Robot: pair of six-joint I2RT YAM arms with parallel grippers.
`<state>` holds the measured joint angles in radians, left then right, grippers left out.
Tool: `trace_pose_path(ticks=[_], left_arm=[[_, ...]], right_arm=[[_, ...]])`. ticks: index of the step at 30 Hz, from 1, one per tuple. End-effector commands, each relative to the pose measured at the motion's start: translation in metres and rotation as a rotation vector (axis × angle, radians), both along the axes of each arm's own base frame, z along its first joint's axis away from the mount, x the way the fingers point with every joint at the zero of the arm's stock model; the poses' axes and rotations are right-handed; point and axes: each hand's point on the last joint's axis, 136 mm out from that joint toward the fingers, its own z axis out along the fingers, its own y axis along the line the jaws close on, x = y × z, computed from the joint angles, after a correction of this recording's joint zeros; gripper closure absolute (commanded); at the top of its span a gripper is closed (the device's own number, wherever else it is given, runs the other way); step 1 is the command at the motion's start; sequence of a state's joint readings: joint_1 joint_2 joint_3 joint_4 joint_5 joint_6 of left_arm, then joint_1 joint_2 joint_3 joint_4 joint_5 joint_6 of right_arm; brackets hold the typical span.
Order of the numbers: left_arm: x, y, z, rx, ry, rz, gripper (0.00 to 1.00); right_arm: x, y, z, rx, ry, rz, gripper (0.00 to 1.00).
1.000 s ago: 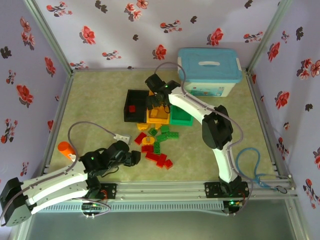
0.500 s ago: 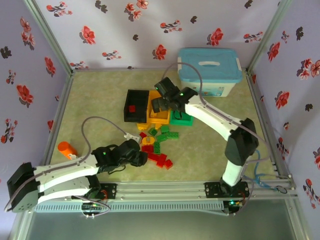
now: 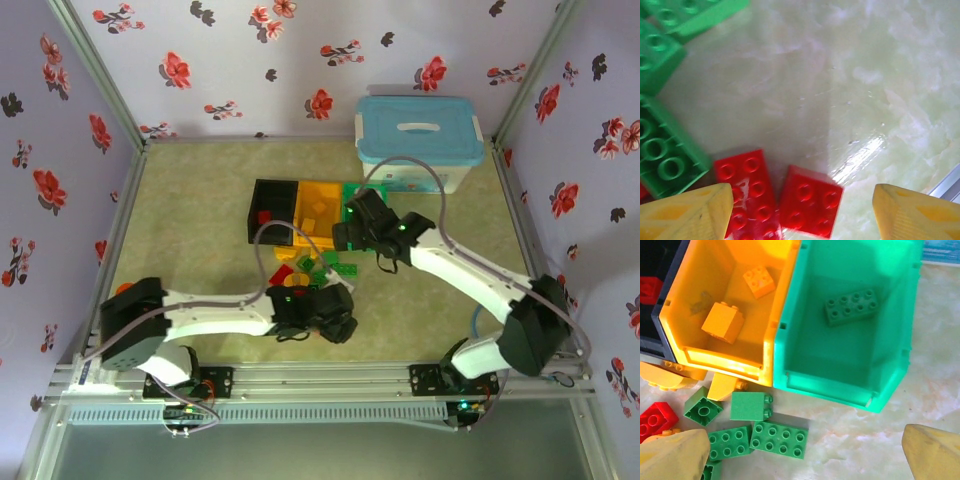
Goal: Sort the legos into containers by color
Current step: Pick up the lego from the middle-left of the table.
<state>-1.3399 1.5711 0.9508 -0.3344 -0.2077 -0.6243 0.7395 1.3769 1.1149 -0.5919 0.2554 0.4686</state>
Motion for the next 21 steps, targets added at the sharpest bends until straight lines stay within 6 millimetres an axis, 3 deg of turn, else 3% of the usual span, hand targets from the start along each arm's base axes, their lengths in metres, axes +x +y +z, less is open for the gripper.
trace_pose_path(ticks=[1, 6, 11, 21], left_arm=[[-0.008, -0.008, -0.01, 0.087, -0.003, -0.07, 0.27], [-0.009, -0.006, -0.023, 0.169, 0.006, -0.08, 0.27], [-0.012, -0.002, -0.028, 0.224, 0.014, -0.096, 0.32], [-0.01, 0.004, -0.034, 0.278, -0.007, -0.098, 0.56]], right_arm=[[-0.003, -0.023, 0.019, 0.067, -0.067, -0.078, 0.01], [-0.017, -0.054, 0.02, 0.099, -0.086, -0.136, 0.01], [-0.025, -0.07, 0.017, 0.11, -0.09, -0.167, 0.01], [-0.026, -0.072, 0.014, 0.12, -0.084, -0.175, 0.01]])
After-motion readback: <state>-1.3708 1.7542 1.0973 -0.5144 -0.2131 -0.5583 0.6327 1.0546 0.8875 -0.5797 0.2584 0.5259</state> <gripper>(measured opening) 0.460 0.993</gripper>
